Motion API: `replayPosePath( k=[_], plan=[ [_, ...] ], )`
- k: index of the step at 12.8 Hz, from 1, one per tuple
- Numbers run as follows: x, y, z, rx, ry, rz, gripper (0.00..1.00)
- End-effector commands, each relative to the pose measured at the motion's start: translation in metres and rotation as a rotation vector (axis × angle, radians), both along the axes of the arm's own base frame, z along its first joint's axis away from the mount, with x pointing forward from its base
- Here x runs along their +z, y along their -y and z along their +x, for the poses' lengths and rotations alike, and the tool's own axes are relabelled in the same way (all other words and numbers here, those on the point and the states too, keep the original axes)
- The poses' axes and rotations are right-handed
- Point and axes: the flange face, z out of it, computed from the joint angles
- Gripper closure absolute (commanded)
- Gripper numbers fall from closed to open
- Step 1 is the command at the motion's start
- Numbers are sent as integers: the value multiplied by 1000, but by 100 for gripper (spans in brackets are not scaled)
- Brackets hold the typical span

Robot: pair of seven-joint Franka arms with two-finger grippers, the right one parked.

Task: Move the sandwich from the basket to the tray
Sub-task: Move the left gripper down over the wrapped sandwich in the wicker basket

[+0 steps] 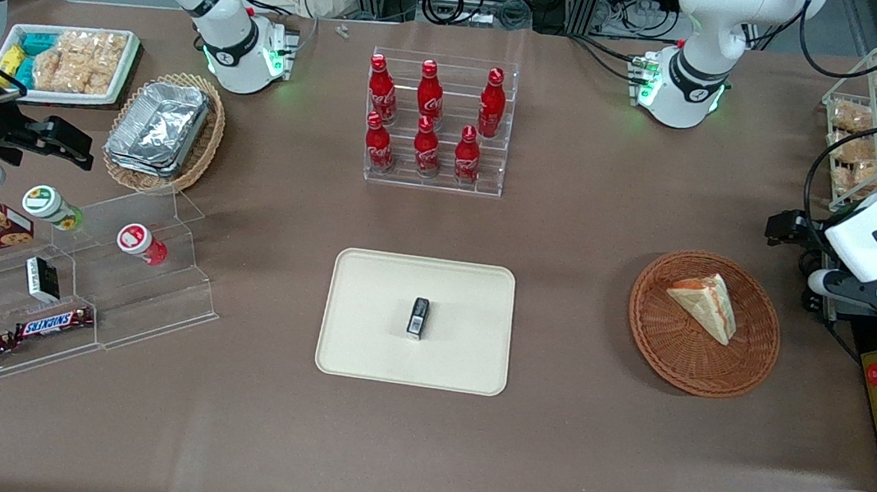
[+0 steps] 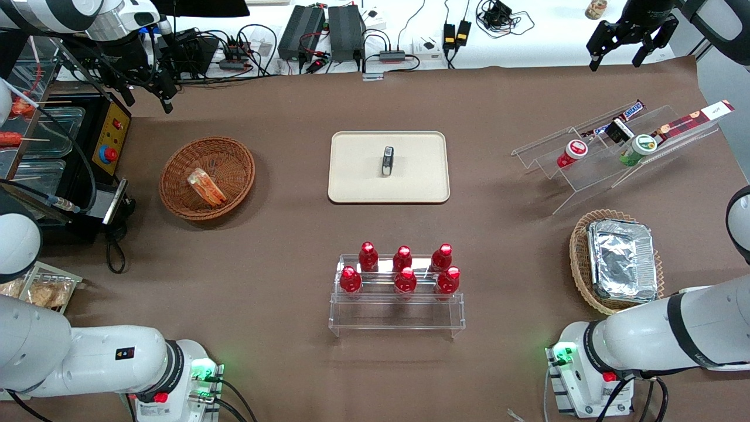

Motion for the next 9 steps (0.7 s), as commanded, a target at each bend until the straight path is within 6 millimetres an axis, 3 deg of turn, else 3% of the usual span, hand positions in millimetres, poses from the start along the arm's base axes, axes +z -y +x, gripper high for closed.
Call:
replayPosePath(
  k=[1, 6, 9],
  plan=[
    [-5, 2, 13, -18, -23, -3, 0],
    [-57, 38, 27, 209, -34, 132, 0],
    [-116, 42, 15, 401, 29, 144, 0]
  ],
)
